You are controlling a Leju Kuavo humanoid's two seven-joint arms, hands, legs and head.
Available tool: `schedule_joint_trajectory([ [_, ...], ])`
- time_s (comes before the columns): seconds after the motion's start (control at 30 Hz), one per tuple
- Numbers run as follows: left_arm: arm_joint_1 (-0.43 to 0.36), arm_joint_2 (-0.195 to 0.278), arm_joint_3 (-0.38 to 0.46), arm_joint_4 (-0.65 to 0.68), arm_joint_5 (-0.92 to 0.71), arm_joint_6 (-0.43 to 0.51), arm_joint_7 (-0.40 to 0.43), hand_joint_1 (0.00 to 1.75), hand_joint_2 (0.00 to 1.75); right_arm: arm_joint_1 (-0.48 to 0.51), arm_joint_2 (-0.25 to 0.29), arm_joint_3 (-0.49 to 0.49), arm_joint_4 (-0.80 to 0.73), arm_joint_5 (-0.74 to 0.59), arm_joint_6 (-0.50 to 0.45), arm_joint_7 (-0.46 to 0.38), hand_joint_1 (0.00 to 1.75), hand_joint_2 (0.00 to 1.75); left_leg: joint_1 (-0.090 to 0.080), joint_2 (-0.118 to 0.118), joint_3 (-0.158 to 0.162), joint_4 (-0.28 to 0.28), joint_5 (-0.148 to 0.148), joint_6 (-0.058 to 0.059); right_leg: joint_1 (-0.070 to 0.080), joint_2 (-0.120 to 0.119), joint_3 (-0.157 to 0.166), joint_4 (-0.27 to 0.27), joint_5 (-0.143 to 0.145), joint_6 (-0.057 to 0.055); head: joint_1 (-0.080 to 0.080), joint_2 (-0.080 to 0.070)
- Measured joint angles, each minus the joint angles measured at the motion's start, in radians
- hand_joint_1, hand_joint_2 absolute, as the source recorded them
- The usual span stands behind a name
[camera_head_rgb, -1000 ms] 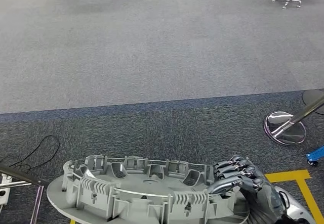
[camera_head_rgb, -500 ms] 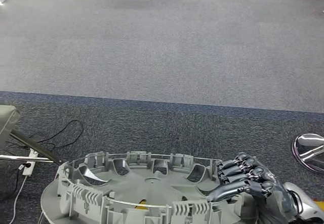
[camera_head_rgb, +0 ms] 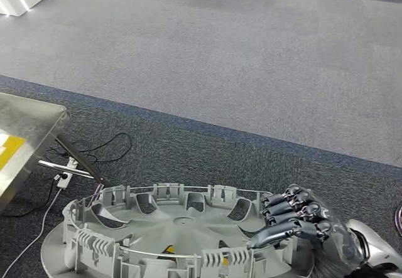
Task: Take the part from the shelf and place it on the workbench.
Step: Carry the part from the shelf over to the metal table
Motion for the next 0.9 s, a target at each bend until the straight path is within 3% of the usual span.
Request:
schedule_joint_trajectory([
  [0.03, -0.001, 0.001, 0.014, 0.004, -0.003, -0.016, 0.021, 0.0, 1.75, -0.007, -0.003, 0.003, 0.002, -0.002, 0.003, 0.0, 1.75, 1.75, 0.003, -0.009, 0.004, -0.007, 0.004, 0.006, -0.002, 0.024, -0.01, 0.022, -0.016, 0.003, 0.002, 0.0],
  [0.1, -0.008, 0.0, 0.044, 0.008, -0.016, -0.044, 0.067, 0.0, 1.75, -0.019, -0.008, 0.006, 0.007, -0.007, 0.01, 0.0, 1.75, 1.75, 0.008, -0.028, 0.008, -0.012, 0.008, 0.014, -0.003, 0.077, -0.061, 0.128, -0.069, 0.005, 0.008, 0.0],
  [0.17, -0.013, -0.009, 0.081, 0.007, -0.031, -0.087, 0.104, 0.0, 1.75, -0.03, -0.012, 0.009, 0.013, -0.013, 0.018, 0.0, 1.75, 1.75, 0.008, -0.051, 0.007, -0.012, 0.009, 0.017, -0.003, 0.095, -0.128, 0.25, -0.108, 0.007, 0.01, 0.0],
  [0.2, -0.013, -0.019, 0.101, 0.004, -0.039, -0.117, 0.116, 0.0, 1.75, -0.035, -0.014, 0.01, 0.016, -0.017, 0.023, 0.0, 1.75, 1.75, 0.007, -0.065, 0.008, -0.011, 0.008, 0.017, -0.003, 0.097, -0.146, 0.272, -0.1, 0.008, 0.01, 0.0],
  [0.23, -0.013, -0.028, 0.122, -0.001, -0.047, -0.151, 0.123, 0.0, 1.75, -0.041, -0.017, 0.012, 0.02, -0.021, 0.029, -0.001, 1.75, 1.75, 0.007, -0.08, 0.009, -0.009, 0.008, 0.017, -0.003, 0.099, -0.145, 0.254, -0.073, 0.007, 0.01, 0.0],
  [0.27, -0.014, -0.038, 0.142, -0.006, -0.054, -0.186, 0.13, 0.0, 1.75, -0.048, -0.018, 0.012, 0.023, -0.027, 0.035, -0.002, 1.75, 1.75, 0.008, -0.094, 0.01, -0.007, 0.006, 0.015, -0.003, 0.107, -0.127, 0.199, -0.031, 0.006, 0.01, 0.0],
  [0.33, -0.02, -0.052, 0.181, -0.013, -0.068, -0.249, 0.14, 0.0, 1.75, -0.065, -0.02, 0.013, 0.034, -0.039, 0.049, -0.009, 1.75, 1.75, 0.01, -0.122, 0.007, 0.001, 0.002, 0.009, -0.007, 0.151, -0.073, 0.069, 0.033, 0.002, 0.01, 0.0],
  [0.4, -0.028, -0.06, 0.215, -0.013, -0.076, -0.286, 0.145, 0.0, 1.75, -0.084, -0.021, 0.014, 0.047, -0.051, 0.06, -0.019, 1.75, 1.75, 0.014, -0.146, -0.004, 0.008, 0.002, -0.002, -0.008, 0.185, -0.043, 0.008, 0.043, -0.002, 0.009, 0.0],
  [0.47, -0.031, -0.064, 0.244, -0.013, -0.079, -0.299, 0.146, 0.0, 1.75, -0.103, -0.021, 0.016, 0.058, -0.059, 0.066, -0.025, 1.75, 1.75, 0.018, -0.167, -0.013, 0.009, 0.005, -0.014, -0.007, 0.173, -0.036, 0.0, 0.04, -0.008, 0.009, 0.0],
  [0.5, -0.031, -0.066, 0.257, -0.014, -0.079, -0.303, 0.147, 0.0, 1.75, -0.112, -0.021, 0.018, 0.061, -0.062, 0.069, -0.026, 1.75, 1.75, 0.017, -0.158, -0.015, 0.013, 0.002, -0.019, -0.008, 0.161, -0.033, -0.004, 0.041, -0.012, 0.009, 0.0],
  [0.57, -0.035, -0.068, 0.28, -0.014, -0.079, -0.313, 0.15, 0.0, 1.75, -0.123, -0.021, 0.022, 0.068, -0.066, 0.075, -0.026, 1.75, 1.75, 0.014, -0.109, -0.039, 0.066, -0.031, -0.029, -0.01, 0.131, -0.024, -0.011, 0.04, -0.023, 0.003, 0.0],
  [0.63, -0.044, -0.068, 0.3, -0.014, -0.078, -0.326, 0.155, 0.0, 1.75, -0.13, -0.021, 0.028, 0.075, -0.068, 0.081, -0.026, 1.75, 1.75, 0.017, -0.06, -0.099, 0.189, -0.09, -0.039, -0.007, 0.099, -0.019, -0.012, 0.036, -0.032, -0.001, 0.0],
  [0.7, -0.05, -0.068, 0.317, -0.014, -0.077, -0.335, 0.159, 0.0, 1.75, -0.139, -0.021, 0.034, 0.083, -0.07, 0.085, -0.026, 1.75, 1.75, 0.022, -0.05, -0.147, 0.283, -0.117, -0.044, -0.005, 0.069, -0.016, -0.012, 0.032, -0.033, -0.001, 0.0],
  [0.73, -0.051, -0.068, 0.324, -0.013, -0.077, -0.337, 0.16, 0.0, 1.75, -0.145, -0.021, 0.037, 0.087, -0.072, 0.088, -0.027, 1.75, 1.75, 0.024, -0.047, -0.147, 0.281, -0.103, -0.046, -0.004, 0.056, -0.014, -0.012, 0.03, -0.032, -0.001, 0.0],
  [0.77, -0.052, -0.068, 0.332, -0.013, -0.077, -0.339, 0.159, 0.0, 1.75, -0.153, -0.021, 0.039, 0.091, -0.075, 0.092, -0.028, 1.75, 1.75, 0.025, -0.042, -0.126, 0.237, -0.071, -0.046, -0.004, 0.044, -0.011, -0.012, 0.027, -0.031, -0.001, 0.0],
  [0.83, -0.055, -0.067, 0.348, -0.012, -0.078, -0.341, 0.155, 0.0, 1.75, -0.172, -0.021, 0.043, 0.1, -0.082, 0.099, -0.029, 1.75, 1.75, 0.021, -0.006, -0.058, 0.103, -0.005, -0.041, -0.002, 0.023, -0.002, -0.012, 0.02, -0.025, -0.001, 0.0],
  [0.9, -0.062, -0.066, 0.361, -0.011, -0.084, -0.344, 0.147, 0.0, 1.75, -0.19, -0.021, 0.046, 0.109, -0.087, 0.105, -0.029, 1.75, 1.75, 0.01, 0.028, -0.021, 0.023, 0.012, -0.03, 0.002, 0.005, 0.002, -0.011, 0.014, -0.015, 0.0, 0.0],
])
